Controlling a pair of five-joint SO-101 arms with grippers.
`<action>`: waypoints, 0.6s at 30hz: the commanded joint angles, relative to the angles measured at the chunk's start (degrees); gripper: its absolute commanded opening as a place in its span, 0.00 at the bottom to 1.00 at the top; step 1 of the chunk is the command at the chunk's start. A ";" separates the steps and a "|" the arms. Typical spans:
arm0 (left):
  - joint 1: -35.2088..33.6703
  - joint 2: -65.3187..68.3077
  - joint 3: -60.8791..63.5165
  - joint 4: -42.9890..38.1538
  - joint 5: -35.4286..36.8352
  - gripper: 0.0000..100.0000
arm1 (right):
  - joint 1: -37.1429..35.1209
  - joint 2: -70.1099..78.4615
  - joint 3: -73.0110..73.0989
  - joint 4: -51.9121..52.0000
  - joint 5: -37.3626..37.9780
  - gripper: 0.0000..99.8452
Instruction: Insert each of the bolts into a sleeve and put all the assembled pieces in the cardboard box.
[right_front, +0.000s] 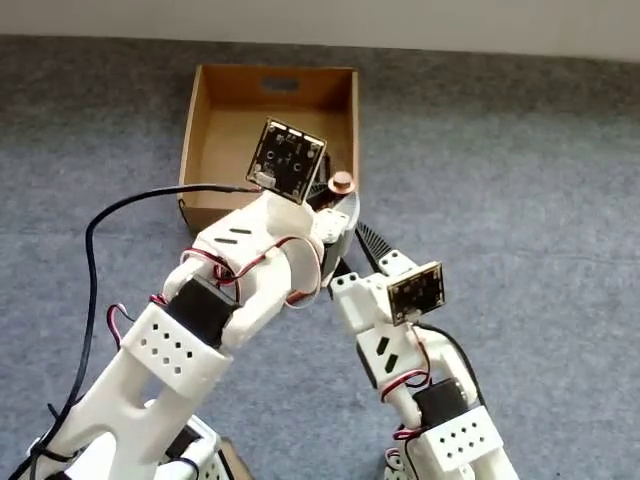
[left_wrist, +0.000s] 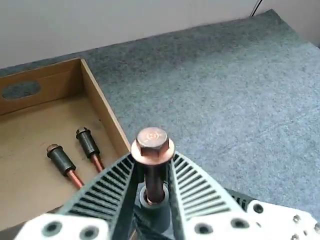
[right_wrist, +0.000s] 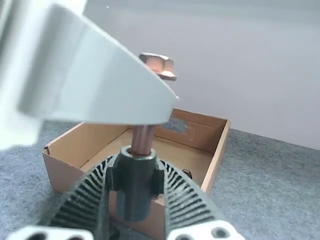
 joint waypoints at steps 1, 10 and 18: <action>-0.31 -5.49 2.15 0.00 -2.90 0.01 | -0.13 -0.75 -1.54 -0.92 0.70 0.01; -0.57 -14.02 11.74 -0.88 -8.00 0.01 | -0.31 -0.66 -1.54 -0.92 0.70 0.01; -2.07 -14.20 11.65 -3.69 -7.74 0.09 | -0.31 -0.66 -1.54 -0.92 0.70 0.01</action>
